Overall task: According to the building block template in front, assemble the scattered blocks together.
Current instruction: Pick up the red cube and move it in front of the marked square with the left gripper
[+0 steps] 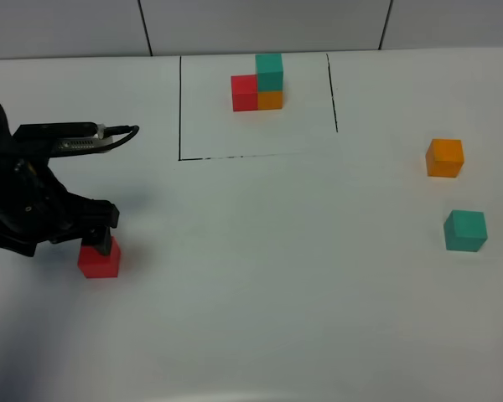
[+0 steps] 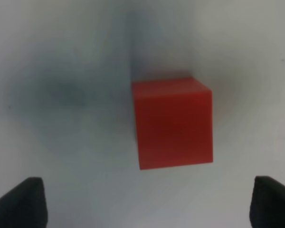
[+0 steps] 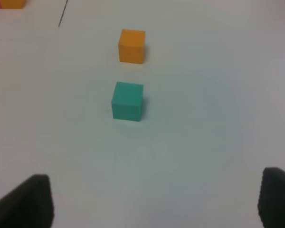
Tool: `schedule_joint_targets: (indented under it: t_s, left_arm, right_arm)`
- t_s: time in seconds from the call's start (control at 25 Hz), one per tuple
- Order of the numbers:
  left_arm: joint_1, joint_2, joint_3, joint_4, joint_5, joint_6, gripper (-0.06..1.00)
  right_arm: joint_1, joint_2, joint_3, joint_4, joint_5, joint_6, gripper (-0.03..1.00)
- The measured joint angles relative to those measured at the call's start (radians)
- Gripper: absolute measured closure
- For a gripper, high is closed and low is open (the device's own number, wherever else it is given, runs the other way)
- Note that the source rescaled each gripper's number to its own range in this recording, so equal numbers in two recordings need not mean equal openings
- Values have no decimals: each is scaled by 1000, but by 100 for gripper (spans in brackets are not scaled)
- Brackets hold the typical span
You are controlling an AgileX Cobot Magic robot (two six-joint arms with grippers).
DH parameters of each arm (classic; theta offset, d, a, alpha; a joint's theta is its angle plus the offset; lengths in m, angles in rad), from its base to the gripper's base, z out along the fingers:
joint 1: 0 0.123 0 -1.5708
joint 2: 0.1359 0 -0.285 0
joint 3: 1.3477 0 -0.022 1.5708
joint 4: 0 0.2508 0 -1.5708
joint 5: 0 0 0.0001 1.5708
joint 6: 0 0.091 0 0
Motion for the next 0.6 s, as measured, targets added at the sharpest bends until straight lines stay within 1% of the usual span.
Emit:
schedule_joint_targets:
  t_s: [0.16, 0.4, 0.6]
  left_arm:
    - [-4, 69, -29, -6, -21, -1, 8]
    - [-56, 151, -68, -7, -41, -3, 8]
    - [-59, 207, -68, -7, -60, -16, 8]
  right_arm:
    - [0, 0, 0, 0, 0, 0, 22]
    - [0, 0, 0, 0, 0, 0, 22]
    - [0, 0, 0, 0, 0, 0, 22]
